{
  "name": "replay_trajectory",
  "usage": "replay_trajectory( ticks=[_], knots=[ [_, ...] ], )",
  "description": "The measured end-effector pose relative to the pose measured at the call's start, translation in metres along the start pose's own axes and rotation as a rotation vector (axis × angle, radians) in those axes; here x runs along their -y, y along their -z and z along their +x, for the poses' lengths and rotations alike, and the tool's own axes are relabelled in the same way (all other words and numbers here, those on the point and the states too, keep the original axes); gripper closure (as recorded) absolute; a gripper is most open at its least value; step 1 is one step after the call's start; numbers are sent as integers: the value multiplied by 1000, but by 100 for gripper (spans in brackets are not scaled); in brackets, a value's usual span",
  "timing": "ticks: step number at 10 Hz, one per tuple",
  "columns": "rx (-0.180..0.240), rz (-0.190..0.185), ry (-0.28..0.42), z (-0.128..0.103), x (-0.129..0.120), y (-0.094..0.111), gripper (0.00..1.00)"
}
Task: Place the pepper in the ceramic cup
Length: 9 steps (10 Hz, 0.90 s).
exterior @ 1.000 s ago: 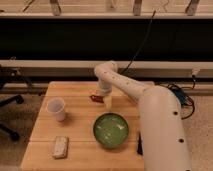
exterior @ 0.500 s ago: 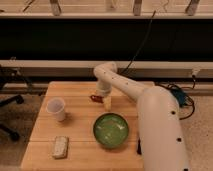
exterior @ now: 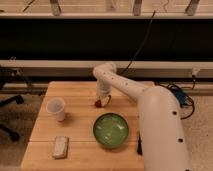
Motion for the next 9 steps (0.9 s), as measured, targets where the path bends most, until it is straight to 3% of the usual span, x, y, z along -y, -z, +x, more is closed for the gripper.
replay_trajectory(
  ticks=[1,3,7,9],
  knots=[
    [0,11,9,-2,0,11,90],
    [-4,36,25,-4,0,35,100],
    [-23,74,91,-16,4,83,100],
    [-34,111,144,-26,6,114,100]
  ],
)
